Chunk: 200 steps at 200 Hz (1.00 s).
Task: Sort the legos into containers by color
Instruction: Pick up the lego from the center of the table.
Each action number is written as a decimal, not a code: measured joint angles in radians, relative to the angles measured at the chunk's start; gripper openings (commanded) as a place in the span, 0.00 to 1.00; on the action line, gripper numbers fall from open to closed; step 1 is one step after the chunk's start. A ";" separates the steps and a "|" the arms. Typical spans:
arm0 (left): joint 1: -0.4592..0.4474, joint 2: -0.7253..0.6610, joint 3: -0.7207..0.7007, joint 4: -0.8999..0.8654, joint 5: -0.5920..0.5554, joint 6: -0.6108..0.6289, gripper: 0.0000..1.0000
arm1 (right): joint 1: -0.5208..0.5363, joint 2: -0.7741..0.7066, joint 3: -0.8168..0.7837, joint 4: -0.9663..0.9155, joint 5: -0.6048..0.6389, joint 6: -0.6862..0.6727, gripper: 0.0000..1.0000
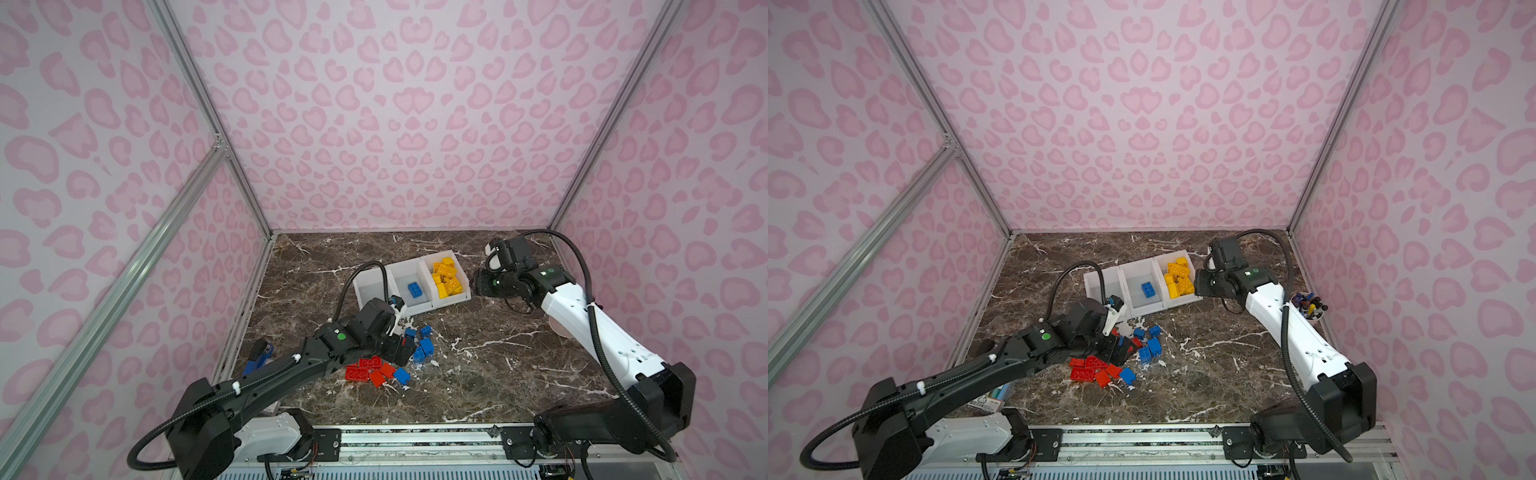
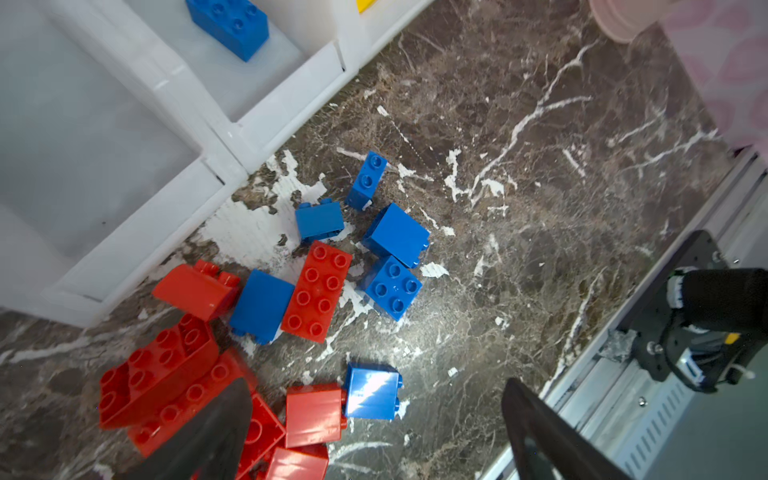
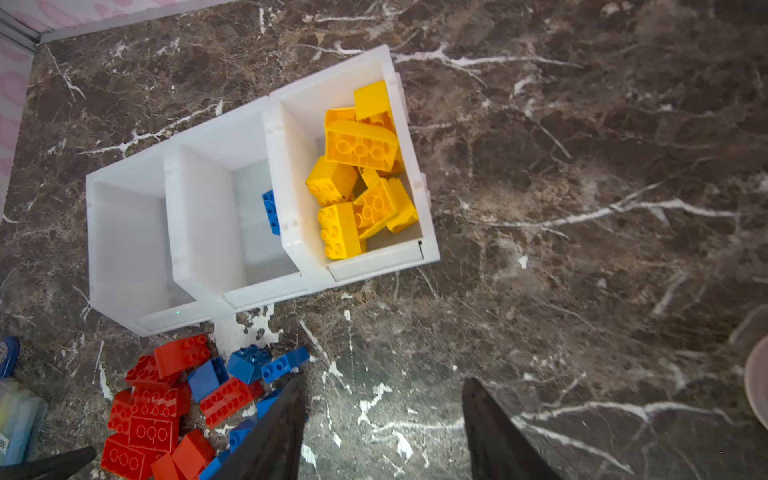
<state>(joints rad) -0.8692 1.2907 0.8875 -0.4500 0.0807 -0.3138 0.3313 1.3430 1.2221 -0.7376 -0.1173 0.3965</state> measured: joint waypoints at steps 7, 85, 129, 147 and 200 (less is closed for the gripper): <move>-0.023 0.048 0.032 -0.015 -0.003 0.021 0.92 | -0.015 -0.027 -0.029 0.008 -0.003 0.005 0.62; -0.139 0.396 0.267 -0.107 -0.153 0.167 0.89 | -0.067 -0.110 -0.140 0.060 -0.052 0.037 0.62; -0.146 0.465 0.276 -0.154 -0.199 0.239 0.85 | -0.069 -0.109 -0.148 0.061 -0.061 0.037 0.61; -0.146 0.489 0.286 -0.157 -0.208 0.261 0.84 | -0.070 -0.108 -0.155 0.060 -0.066 0.038 0.61; -0.146 0.550 0.328 -0.159 -0.220 0.315 0.69 | -0.070 -0.109 -0.164 0.060 -0.074 0.042 0.59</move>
<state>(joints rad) -1.0157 1.8404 1.2152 -0.6090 -0.1390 0.0010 0.2615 1.2335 1.0580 -0.6781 -0.1909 0.4385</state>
